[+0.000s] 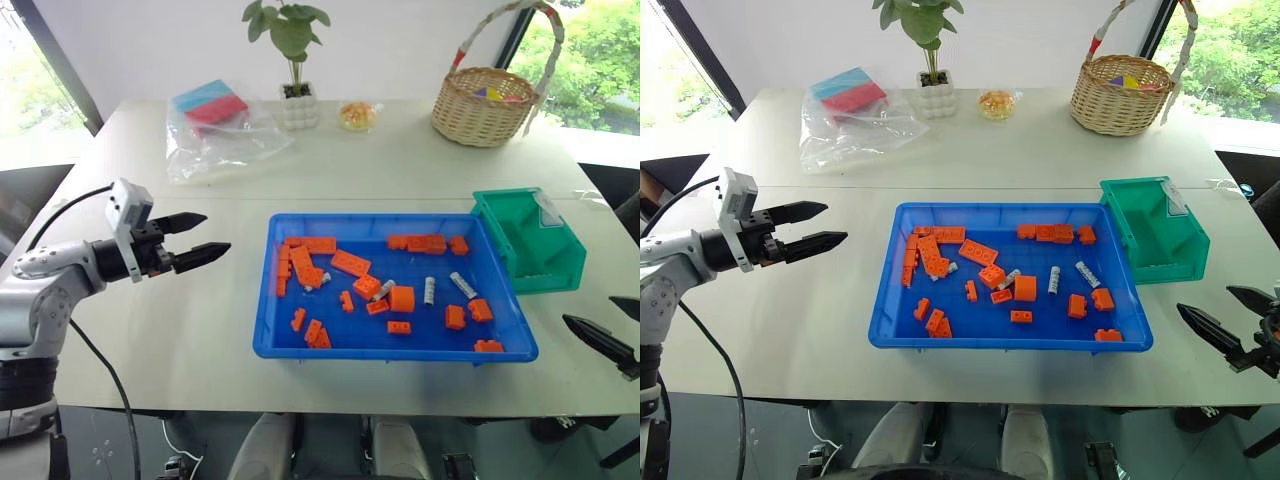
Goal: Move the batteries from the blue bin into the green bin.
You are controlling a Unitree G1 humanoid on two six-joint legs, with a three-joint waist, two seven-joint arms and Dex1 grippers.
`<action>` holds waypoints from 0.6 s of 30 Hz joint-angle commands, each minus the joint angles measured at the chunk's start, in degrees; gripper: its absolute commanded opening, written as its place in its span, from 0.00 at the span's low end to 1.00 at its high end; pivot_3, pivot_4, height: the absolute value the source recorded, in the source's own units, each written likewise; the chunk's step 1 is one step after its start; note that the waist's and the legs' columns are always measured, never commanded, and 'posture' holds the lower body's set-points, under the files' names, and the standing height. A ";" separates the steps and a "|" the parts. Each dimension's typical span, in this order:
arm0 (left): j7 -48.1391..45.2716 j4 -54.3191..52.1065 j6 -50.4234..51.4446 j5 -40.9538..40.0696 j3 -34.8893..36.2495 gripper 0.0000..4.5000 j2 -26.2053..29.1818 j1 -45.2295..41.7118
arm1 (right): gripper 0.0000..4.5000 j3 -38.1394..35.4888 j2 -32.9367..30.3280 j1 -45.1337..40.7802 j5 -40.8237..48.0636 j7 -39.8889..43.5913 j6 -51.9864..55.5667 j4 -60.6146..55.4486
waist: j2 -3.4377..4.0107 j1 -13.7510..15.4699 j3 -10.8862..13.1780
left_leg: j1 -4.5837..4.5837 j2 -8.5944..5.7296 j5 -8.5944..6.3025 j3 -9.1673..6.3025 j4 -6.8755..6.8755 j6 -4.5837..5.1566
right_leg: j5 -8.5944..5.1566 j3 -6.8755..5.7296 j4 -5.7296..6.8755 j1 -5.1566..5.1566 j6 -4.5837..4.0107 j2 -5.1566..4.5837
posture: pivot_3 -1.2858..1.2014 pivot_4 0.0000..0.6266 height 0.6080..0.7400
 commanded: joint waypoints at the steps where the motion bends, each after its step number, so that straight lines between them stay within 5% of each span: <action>1: -0.73 -0.63 -1.69 1.25 -0.01 1.00 1.25 -0.83 | 1.00 -0.48 -0.01 -0.39 0.13 -0.71 -0.21 -1.39 | 0.00 0.01 0.00 | 0.00 0.00 0.00 0.00 0.00 0.00 | 0.00 0.00 0.00 0.00 0.00 0.00 | 0.52 0.24 0.71; 18: 0.23 -4.91 1.81 -1.84 0.57 1.00 -0.24 -0.68 | 1.00 0.00 -7.10 -4.12 -0.27 1.87 0.64 -0.12 | 0.02 0.00 -0.01 | 0.01 0.01 0.00 0.02 0.01 0.00 | 0.03 0.00 0.02 0.00 0.01 0.01 | 0.52 0.24 0.71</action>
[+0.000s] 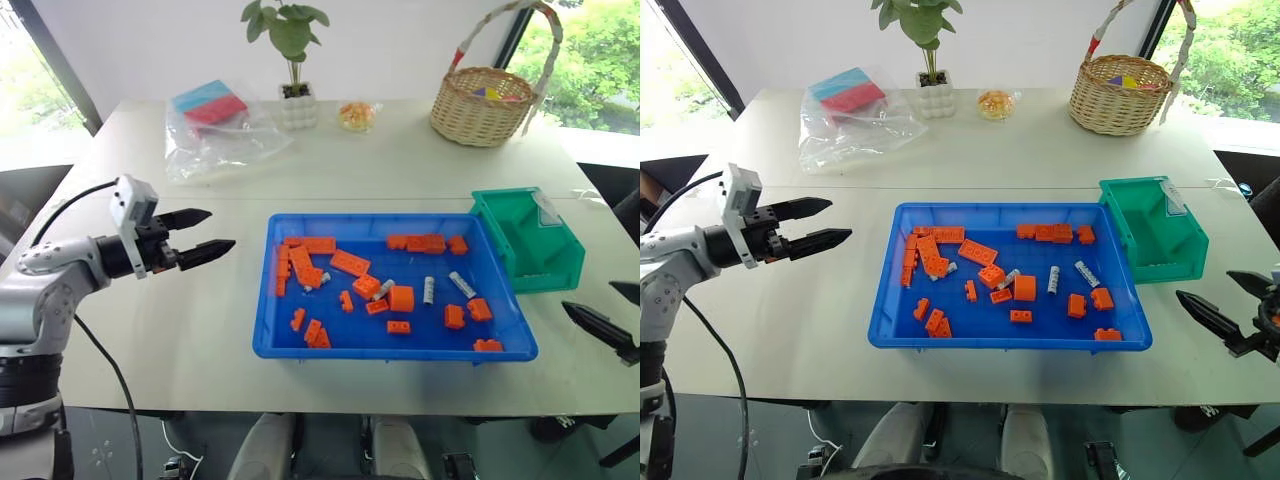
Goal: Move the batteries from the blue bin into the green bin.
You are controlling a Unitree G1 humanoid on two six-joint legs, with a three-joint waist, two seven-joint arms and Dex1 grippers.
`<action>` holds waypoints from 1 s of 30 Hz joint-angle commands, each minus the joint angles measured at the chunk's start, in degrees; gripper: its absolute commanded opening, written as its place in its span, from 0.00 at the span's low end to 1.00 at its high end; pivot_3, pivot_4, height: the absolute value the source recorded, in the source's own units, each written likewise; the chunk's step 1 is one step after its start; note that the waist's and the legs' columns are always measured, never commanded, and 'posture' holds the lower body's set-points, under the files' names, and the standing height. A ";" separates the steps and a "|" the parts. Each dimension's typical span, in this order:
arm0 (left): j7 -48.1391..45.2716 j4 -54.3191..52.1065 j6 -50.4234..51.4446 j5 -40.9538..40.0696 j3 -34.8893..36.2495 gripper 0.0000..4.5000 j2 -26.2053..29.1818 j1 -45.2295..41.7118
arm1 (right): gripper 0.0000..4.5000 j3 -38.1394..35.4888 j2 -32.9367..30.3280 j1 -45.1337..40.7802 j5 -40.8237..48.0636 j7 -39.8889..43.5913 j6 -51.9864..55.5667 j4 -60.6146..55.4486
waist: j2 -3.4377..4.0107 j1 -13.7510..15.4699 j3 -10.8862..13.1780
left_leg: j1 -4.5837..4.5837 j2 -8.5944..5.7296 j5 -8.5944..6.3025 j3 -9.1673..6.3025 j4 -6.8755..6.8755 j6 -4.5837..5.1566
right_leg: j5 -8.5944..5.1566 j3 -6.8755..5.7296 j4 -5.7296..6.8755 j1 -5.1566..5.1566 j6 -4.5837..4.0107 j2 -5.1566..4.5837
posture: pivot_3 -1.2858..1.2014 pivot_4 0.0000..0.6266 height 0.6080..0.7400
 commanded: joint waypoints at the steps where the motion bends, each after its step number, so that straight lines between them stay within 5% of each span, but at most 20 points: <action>1: -0.13 -2.22 0.70 -1.40 0.92 1.00 0.53 0.19 | 1.00 -0.57 -2.96 -2.15 0.41 1.43 0.14 -0.56 | 0.02 -0.01 -0.01 | 0.00 -0.01 0.00 0.01 0.00 0.00 | 0.00 0.01 0.00 0.00 0.00 -0.01 | 0.52 0.24 0.71; 7: -1.66 -4.15 2.60 -3.04 0.56 1.00 1.61 -0.19 | 1.00 5.50 -8.57 -11.48 3.25 2.76 1.62 -2.11 | 0.01 -0.10 0.00 | 0.00 0.00 0.00 0.04 0.07 0.00 | 0.02 0.00 0.00 0.00 -0.07 0.00 | 0.52 0.24 0.71; 13: -4.03 -6.72 4.27 -4.80 0.06 1.00 3.29 -0.98 | 1.00 27.07 -10.91 -32.27 6.31 3.29 2.24 -3.26 | 0.01 -0.31 0.03 | -0.01 0.08 0.01 0.06 0.08 -0.01 | 0.04 0.01 0.00 -0.02 -0.12 -0.01 | 0.52 0.24 0.71; 22: -4.74 -11.13 4.98 -6.35 1.42 1.00 5.97 1.87 | 1.00 61.07 6.35 -58.20 -4.61 5.05 1.08 6.62 | -0.04 -0.49 0.07 | -0.14 0.04 0.07 0.05 0.04 -0.10 | 0.15 0.03 0.02 -0.25 0.02 0.02 | 0.52 0.24 0.71; 30: -1.84 -14.49 6.88 -8.44 5.08 1.00 6.77 5.16 | 1.00 72.74 17.95 -63.11 -15.52 6.62 -5.85 19.45 | -0.05 -0.47 0.06 | -0.14 0.00 0.17 0.03 0.04 -0.27 | 0.17 0.01 0.06 -0.26 0.04 0.07 | 0.52 0.24 0.71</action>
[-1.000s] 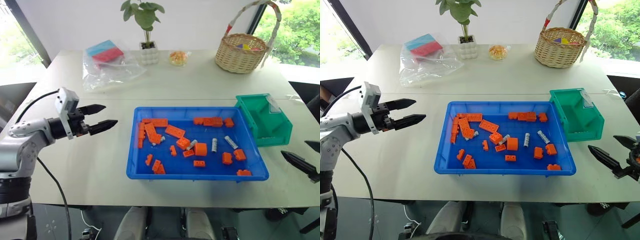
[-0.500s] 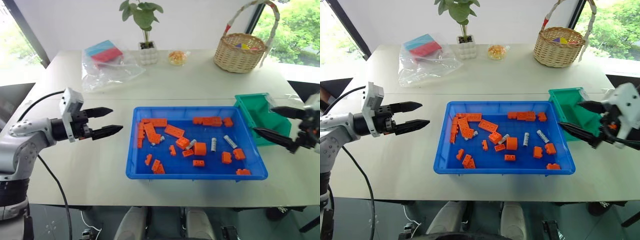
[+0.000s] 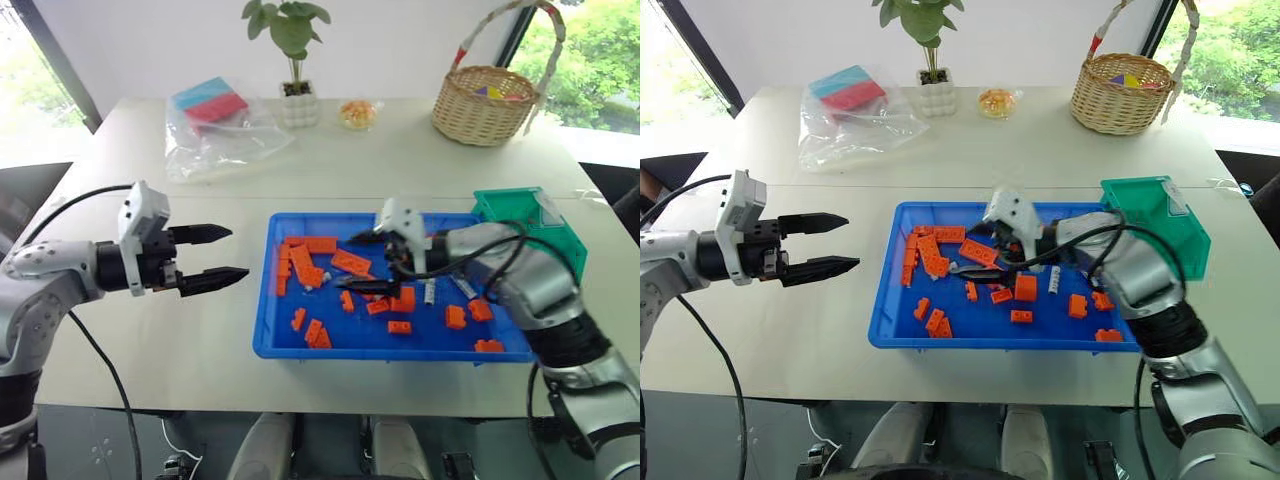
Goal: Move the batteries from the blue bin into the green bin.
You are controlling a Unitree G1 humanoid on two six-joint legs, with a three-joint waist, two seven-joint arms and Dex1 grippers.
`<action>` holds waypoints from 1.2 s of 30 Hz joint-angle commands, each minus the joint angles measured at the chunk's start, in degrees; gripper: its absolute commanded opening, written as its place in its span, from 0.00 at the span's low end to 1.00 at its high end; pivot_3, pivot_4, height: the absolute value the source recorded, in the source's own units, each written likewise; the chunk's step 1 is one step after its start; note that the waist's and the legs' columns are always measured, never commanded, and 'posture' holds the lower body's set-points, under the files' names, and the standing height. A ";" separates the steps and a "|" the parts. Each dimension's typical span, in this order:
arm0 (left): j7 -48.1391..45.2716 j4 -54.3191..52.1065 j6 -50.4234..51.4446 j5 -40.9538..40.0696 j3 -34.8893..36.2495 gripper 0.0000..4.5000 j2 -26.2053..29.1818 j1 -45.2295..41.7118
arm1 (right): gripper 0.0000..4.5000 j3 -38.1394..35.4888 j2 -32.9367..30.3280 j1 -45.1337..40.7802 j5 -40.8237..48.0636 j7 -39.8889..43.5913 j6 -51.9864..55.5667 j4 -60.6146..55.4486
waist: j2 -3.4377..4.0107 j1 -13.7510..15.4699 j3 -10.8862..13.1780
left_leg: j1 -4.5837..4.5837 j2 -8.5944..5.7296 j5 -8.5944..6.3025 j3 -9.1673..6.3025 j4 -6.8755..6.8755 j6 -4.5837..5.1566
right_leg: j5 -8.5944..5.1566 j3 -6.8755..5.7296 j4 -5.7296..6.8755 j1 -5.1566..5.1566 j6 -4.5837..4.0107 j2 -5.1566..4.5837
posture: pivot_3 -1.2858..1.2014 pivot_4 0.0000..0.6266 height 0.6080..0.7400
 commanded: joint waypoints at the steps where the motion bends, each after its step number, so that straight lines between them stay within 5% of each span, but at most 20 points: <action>1: 1.12 -2.89 0.99 -2.11 3.48 1.00 1.13 0.92 | 1.00 2.32 3.94 -2.82 -4.50 0.16 -4.07 4.86 | -0.01 -0.28 0.00 | 0.01 0.00 0.01 0.00 -0.01 -0.02 | 0.01 0.00 0.02 -0.01 0.00 0.02 | 0.52 0.24 0.71; 9: 2.81 -3.87 0.89 -2.28 3.91 1.00 1.05 1.95 | 1.00 5.67 10.60 -4.78 -13.32 -1.02 -11.45 13.50 | -0.01 -1.32 0.00 | 0.04 -0.01 0.11 -0.02 -0.05 -0.19 | 0.02 0.02 0.22 -0.10 0.00 0.04 | 0.52 0.24 0.71; 26: -5.09 -1.41 -1.66 -1.08 1.39 1.00 4.25 2.14 | 1.00 2.41 14.12 -1.86 -14.14 -1.31 -8.77 9.34 | -0.01 -1.56 0.00 | 0.14 -0.01 0.19 -0.02 -0.07 -0.33 | 0.01 0.08 0.79 -0.30 -0.04 0.04 | 0.52 0.24 0.71; 29: -7.23 -1.12 -2.29 -1.47 1.14 1.00 4.93 2.27 | 0.80 1.82 14.30 -1.62 -13.62 -1.21 -7.80 8.41 | -0.01 -1.55 0.00 | 0.14 -0.01 0.19 -0.02 -0.08 -0.33 | 0.00 0.09 0.81 -0.31 -0.05 0.04 | 0.52 0.24 0.71; 33: -8.01 -0.81 -2.62 -1.26 0.68 1.00 4.71 1.58 | 0.36 1.59 14.49 -1.47 -13.53 -1.46 -7.02 8.04 | -0.01 -1.53 0.00 | 0.14 -0.01 0.19 -0.02 -0.08 -0.33 | 0.00 0.09 0.81 -0.31 -0.05 0.04 | 0.52 0.24 0.71; 36: -8.06 -0.55 -3.02 -0.94 0.21 1.00 4.48 1.20 | 0.36 1.59 14.68 -1.41 -13.75 -1.68 -6.75 8.20 | 0.00 -1.53 0.00 | 0.14 -0.01 0.19 -0.02 -0.08 -0.33 | 0.00 0.09 0.81 -0.31 -0.05 0.04 | 0.52 0.24 0.71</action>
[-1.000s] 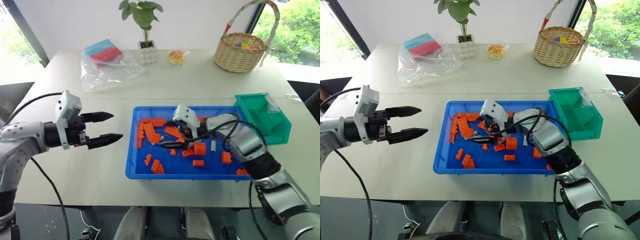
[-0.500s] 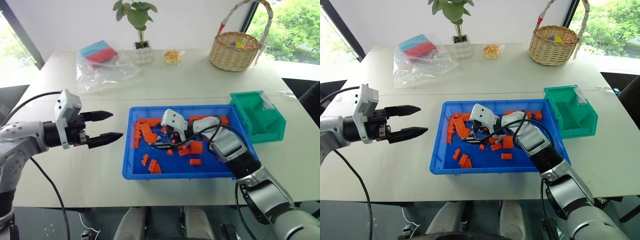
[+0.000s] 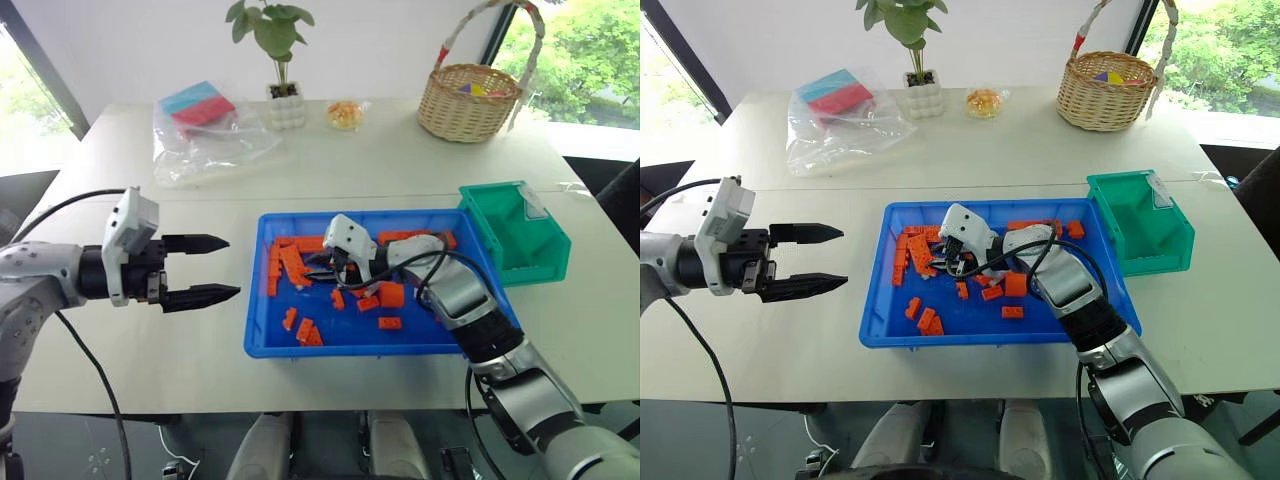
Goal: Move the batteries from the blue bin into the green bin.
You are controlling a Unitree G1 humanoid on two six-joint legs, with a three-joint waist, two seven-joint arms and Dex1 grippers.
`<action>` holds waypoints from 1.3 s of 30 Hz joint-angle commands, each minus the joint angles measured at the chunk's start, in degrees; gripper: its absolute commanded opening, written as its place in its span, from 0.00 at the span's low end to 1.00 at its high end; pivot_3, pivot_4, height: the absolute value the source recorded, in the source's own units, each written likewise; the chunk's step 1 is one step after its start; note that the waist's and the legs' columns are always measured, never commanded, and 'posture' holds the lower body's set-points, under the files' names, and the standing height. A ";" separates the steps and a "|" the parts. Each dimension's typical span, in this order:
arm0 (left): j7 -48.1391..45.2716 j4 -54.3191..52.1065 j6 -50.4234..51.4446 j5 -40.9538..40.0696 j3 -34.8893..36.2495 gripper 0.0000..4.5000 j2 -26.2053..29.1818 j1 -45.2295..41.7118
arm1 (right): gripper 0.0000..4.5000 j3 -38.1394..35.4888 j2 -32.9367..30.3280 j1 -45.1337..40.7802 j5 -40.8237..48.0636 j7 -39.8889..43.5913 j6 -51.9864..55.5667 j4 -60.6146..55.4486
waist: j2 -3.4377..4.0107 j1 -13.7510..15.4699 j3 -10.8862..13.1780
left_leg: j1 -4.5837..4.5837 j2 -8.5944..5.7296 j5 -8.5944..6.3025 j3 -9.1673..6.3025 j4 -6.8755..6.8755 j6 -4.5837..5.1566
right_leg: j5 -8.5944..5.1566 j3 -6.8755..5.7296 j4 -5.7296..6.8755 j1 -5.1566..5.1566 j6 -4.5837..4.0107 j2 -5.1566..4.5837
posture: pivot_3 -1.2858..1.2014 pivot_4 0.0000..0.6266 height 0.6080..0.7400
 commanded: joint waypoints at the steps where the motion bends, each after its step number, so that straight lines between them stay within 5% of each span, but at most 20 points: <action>1: -0.32 0.04 -1.21 0.39 -0.24 1.00 0.46 -0.97 | 0.36 -1.13 0.63 -0.11 0.46 -0.11 0.09 -2.21 | 0.00 -0.01 0.00 | 0.00 0.00 0.00 0.00 0.00 0.00 | 0.00 0.00 0.00 0.00 0.00 0.00 | 0.52 0.24 0.71; 6: 0.05 0.40 -1.47 0.35 -0.57 1.00 -0.04 -1.57 | 0.36 -1.91 0.80 -0.46 1.49 -0.13 2.31 -3.17 | 0.00 -0.01 0.00 | 0.00 0.00 0.00 0.00 0.00 0.00 | 0.00 0.00 0.01 -0.01 0.00 0.00 | 0.52 0.24 0.71; 9: -0.05 0.44 -1.48 0.31 -0.66 1.00 -0.06 -1.63 | 0.56 -1.77 0.62 -0.52 1.50 0.01 2.96 -4.06 | 0.00 -0.01 0.00 | 0.00 0.00 0.00 0.00 0.00 0.00 | 0.00 0.00 0.01 -0.01 0.00 0.00 | 0.52 0.24 0.71; 12: -0.01 0.13 -1.26 -0.03 -0.69 1.00 -0.25 -1.56 | 0.88 -1.51 0.39 -0.09 1.49 0.31 3.34 -5.26 | 0.00 0.00 0.00 | 0.00 0.00 0.00 0.00 0.00 0.00 | 0.00 0.00 0.01 -0.01 0.00 0.00 | 0.52 0.24 0.71; 28: -0.10 -0.99 -0.68 -0.70 -1.51 1.00 -0.05 -2.46 | 0.88 -0.05 2.78 2.00 -0.53 -1.48 1.38 -2.11 | 0.00 -0.01 0.00 | 0.00 0.01 0.00 0.00 -0.01 0.00 | 0.00 0.00 0.01 -0.01 0.00 0.00 | 0.52 0.24 0.71; 31: 0.10 -0.91 -0.72 -0.62 -1.82 1.00 -0.25 -2.72 | 0.69 -0.70 3.26 1.68 -0.14 -1.72 1.45 -1.91 | 0.00 -0.01 0.00 | 0.00 0.00 0.00 0.00 -0.01 0.00 | 0.00 0.00 0.01 -0.01 0.00 0.00 | 0.52 0.24 0.71; 36: 0.59 -0.96 -0.53 -0.93 -2.14 1.00 -0.76 -3.42 | 0.17 -0.88 3.33 1.72 0.00 -1.79 1.78 -2.34 | -0.01 -0.01 -0.01 | 0.04 0.00 0.00 0.00 -0.02 0.00 | 0.00 0.01 0.01 0.01 0.00 0.01 | 0.52 0.24 0.71; 39: 0.68 -1.12 -0.47 -1.08 -2.16 1.00 -0.92 -3.45 | 0.16 -1.58 3.52 1.10 0.52 -2.00 2.50 -3.16 | 0.00 -0.01 -0.01 | 0.06 0.00 0.00 -0.01 -0.03 0.00 | 0.00 0.01 0.01 0.02 0.00 0.01 | 0.52 0.24 0.71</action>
